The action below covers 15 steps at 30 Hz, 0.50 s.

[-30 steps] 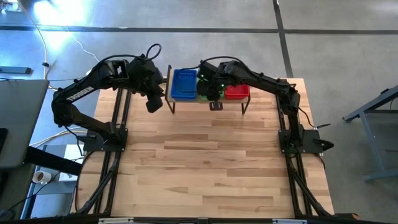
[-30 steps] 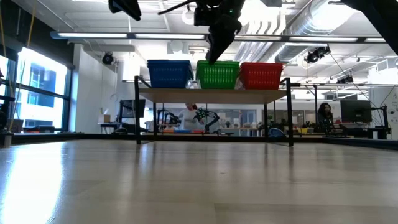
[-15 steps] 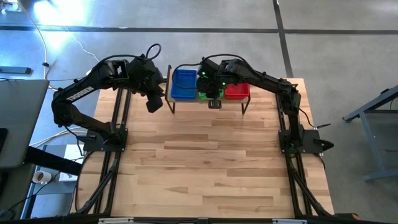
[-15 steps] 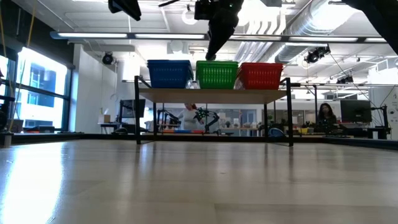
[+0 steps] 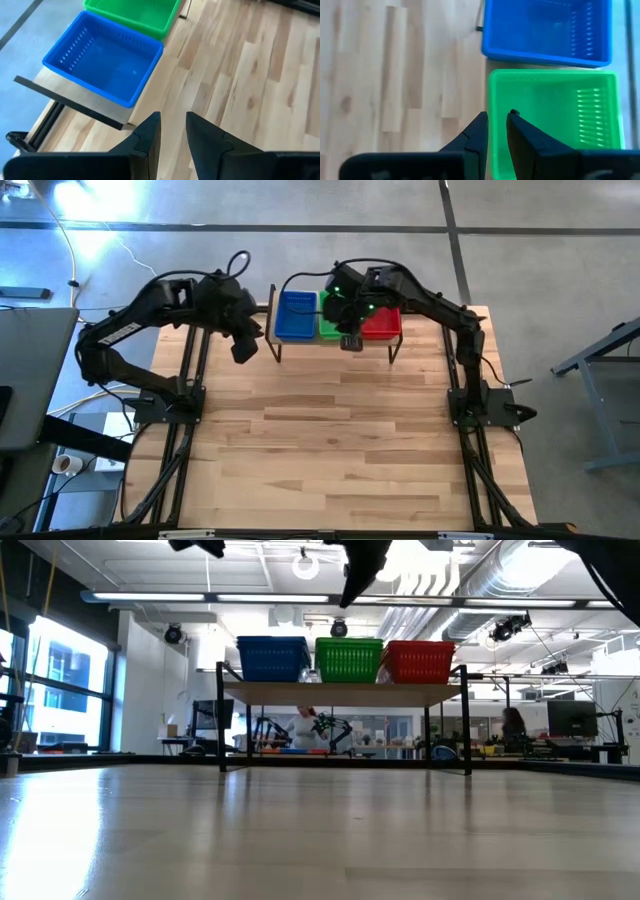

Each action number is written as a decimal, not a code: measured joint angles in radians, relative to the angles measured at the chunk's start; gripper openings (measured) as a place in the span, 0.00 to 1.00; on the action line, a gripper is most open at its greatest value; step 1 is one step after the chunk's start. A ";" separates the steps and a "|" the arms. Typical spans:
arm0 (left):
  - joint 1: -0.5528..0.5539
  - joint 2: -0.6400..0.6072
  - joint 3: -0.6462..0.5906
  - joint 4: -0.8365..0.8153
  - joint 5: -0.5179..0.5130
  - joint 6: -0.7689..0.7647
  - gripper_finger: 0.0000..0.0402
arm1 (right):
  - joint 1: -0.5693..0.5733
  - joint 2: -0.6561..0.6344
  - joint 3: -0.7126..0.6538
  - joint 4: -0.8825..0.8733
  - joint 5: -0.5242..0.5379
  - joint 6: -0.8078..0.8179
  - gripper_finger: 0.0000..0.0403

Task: Stack baskets on shelf by color
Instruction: Return to home position

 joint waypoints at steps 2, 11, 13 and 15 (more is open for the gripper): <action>-0.007 -0.013 0.000 0.003 0.000 -0.002 0.20 | 0.000 -0.020 -0.020 0.007 -0.028 0.010 0.14; -0.045 -0.108 -0.016 0.018 -0.001 0.007 0.20 | 0.021 -0.069 -0.022 0.058 -0.039 0.169 0.14; -0.057 -0.163 -0.077 0.061 0.000 0.012 0.20 | 0.032 -0.079 -0.022 0.084 -0.040 0.197 0.14; -0.070 -0.233 -0.166 0.122 0.008 -0.002 0.20 | 0.042 -0.084 -0.022 0.124 -0.040 0.228 0.14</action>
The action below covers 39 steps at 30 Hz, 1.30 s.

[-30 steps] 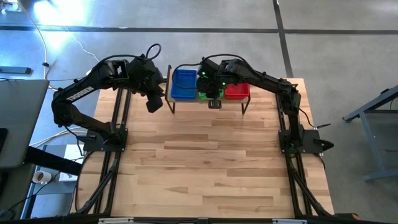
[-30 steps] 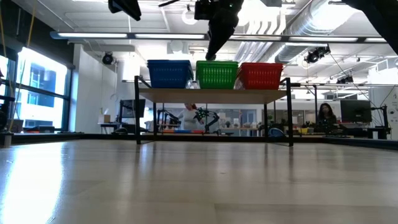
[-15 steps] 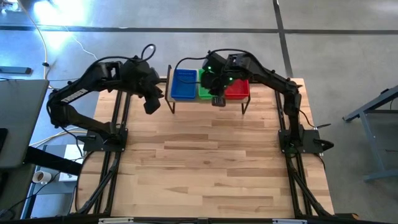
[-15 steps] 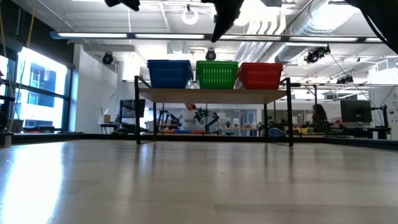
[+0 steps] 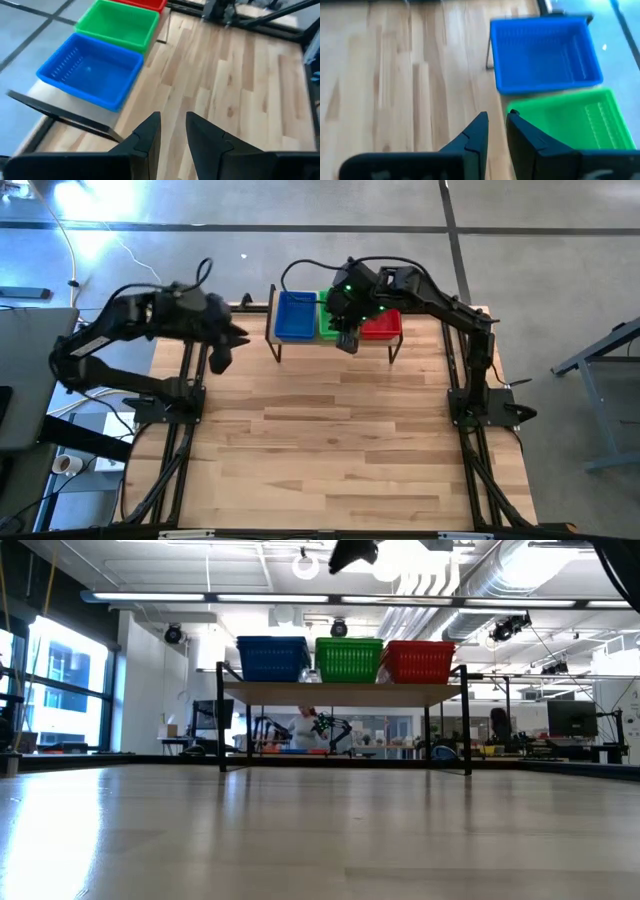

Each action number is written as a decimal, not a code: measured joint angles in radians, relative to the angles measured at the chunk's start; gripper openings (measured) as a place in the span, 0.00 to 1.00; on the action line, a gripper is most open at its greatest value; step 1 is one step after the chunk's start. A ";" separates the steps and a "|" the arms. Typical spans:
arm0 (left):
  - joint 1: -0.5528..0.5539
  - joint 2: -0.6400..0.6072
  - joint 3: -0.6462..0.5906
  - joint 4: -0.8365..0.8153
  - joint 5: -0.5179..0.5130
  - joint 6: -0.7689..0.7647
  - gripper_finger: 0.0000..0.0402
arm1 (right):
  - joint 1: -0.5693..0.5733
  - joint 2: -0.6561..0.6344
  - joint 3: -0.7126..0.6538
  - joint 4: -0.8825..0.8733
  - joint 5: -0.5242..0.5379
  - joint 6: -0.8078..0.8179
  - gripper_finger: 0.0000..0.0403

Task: Stack baskets on shelf by color
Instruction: Return to home position

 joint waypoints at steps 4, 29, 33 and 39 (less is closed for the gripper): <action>-0.018 -0.163 -0.196 0.121 0.004 -0.040 0.20 | 0.019 -0.019 0.000 0.078 0.004 0.045 0.14; -0.060 -0.984 -0.972 0.608 0.070 -0.098 0.20 | 0.203 -0.084 0.000 0.098 0.100 0.288 0.14; -0.060 -1.037 -1.044 0.666 0.070 -0.090 0.20 | 0.224 -0.133 0.000 0.090 0.156 0.312 0.14; -0.060 -1.029 -1.151 0.803 0.070 -0.108 0.20 | 0.238 -0.222 0.000 0.074 0.217 0.287 0.14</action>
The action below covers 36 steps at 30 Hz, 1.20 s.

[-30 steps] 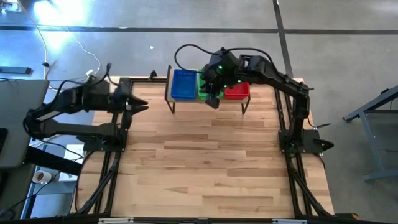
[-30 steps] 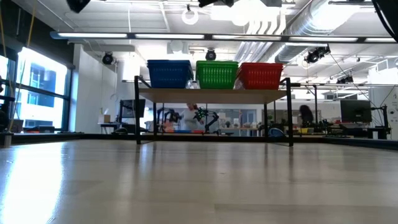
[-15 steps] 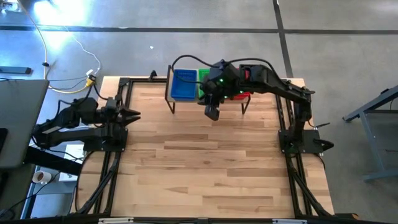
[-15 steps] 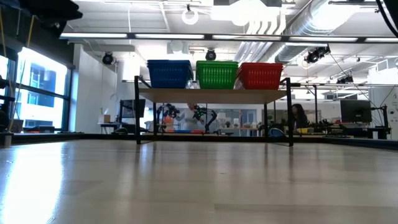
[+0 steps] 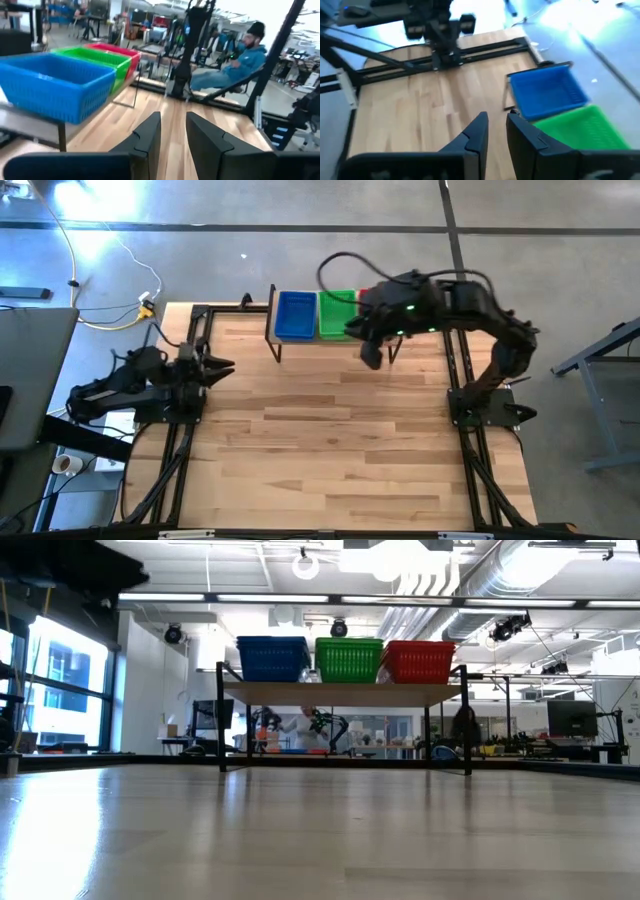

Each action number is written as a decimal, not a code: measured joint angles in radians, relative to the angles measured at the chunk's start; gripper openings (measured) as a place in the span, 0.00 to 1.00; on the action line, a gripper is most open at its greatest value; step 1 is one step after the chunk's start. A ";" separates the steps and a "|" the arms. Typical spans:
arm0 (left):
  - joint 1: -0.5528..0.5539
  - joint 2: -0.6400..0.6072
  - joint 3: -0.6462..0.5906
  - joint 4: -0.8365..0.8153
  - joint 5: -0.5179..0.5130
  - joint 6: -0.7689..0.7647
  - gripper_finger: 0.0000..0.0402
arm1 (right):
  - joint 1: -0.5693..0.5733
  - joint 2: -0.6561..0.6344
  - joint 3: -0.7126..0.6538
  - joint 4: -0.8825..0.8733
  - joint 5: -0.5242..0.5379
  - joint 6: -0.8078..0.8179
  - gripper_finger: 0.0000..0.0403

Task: Stack baskets on shelf by color
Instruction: Return to home position

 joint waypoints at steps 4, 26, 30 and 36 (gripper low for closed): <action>0.000 -0.002 -0.078 0.116 -0.008 -0.033 0.20 | 0.016 -0.055 0.000 -0.070 0.082 -0.010 0.14; 0.001 0.001 -0.258 0.159 -0.116 -0.106 0.20 | 0.048 -0.831 -0.776 0.200 0.202 -0.038 0.14; 0.001 0.001 -0.258 0.133 -0.217 -0.117 0.20 | 0.048 -0.981 -0.959 0.259 0.211 -0.023 0.14; 0.001 0.000 -0.258 0.131 -0.247 -0.129 0.20 | 0.048 -1.170 -1.219 0.355 0.205 0.025 0.14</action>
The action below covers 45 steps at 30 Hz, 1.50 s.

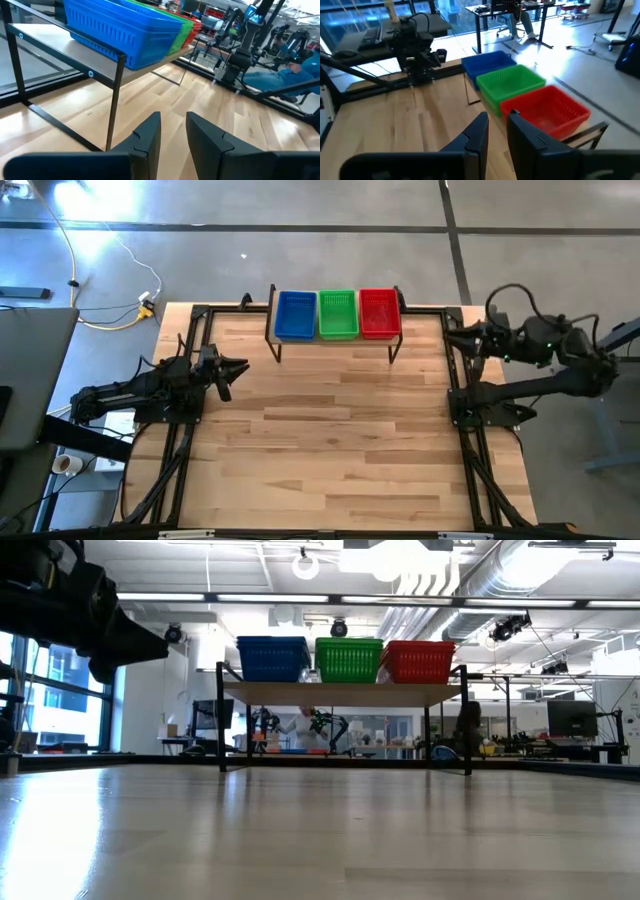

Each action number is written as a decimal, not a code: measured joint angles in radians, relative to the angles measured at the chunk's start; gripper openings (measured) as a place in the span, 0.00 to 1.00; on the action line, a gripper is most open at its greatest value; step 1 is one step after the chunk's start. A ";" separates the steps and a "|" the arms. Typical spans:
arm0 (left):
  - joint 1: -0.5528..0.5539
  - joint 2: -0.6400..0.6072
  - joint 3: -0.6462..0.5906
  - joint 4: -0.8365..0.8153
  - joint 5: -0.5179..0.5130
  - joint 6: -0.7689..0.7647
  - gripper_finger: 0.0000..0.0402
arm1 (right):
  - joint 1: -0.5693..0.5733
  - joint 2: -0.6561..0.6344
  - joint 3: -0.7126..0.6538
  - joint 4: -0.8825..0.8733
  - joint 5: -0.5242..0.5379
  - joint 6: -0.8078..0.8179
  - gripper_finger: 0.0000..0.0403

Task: Stack baskets on shelf by color
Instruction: Return to home position

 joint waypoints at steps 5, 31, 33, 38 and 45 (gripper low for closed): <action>0.000 0.000 0.000 0.000 -0.014 0.023 0.20 | 0.000 -0.116 -0.194 0.121 -0.050 0.024 0.14; 0.000 0.000 0.001 0.002 -0.008 0.079 0.20 | 0.000 -0.513 -0.756 0.456 -0.042 0.088 0.14; 0.000 0.000 0.001 0.002 -0.007 0.079 0.20 | 0.000 -0.517 -0.774 0.451 -0.042 0.095 0.14; 0.000 0.000 0.001 0.002 -0.007 0.079 0.20 | 0.000 -0.521 -0.841 0.491 -0.047 0.126 0.14; 0.000 0.000 0.001 0.002 -0.007 0.079 0.20 | 0.000 -0.521 -0.982 0.636 -0.080 0.206 0.14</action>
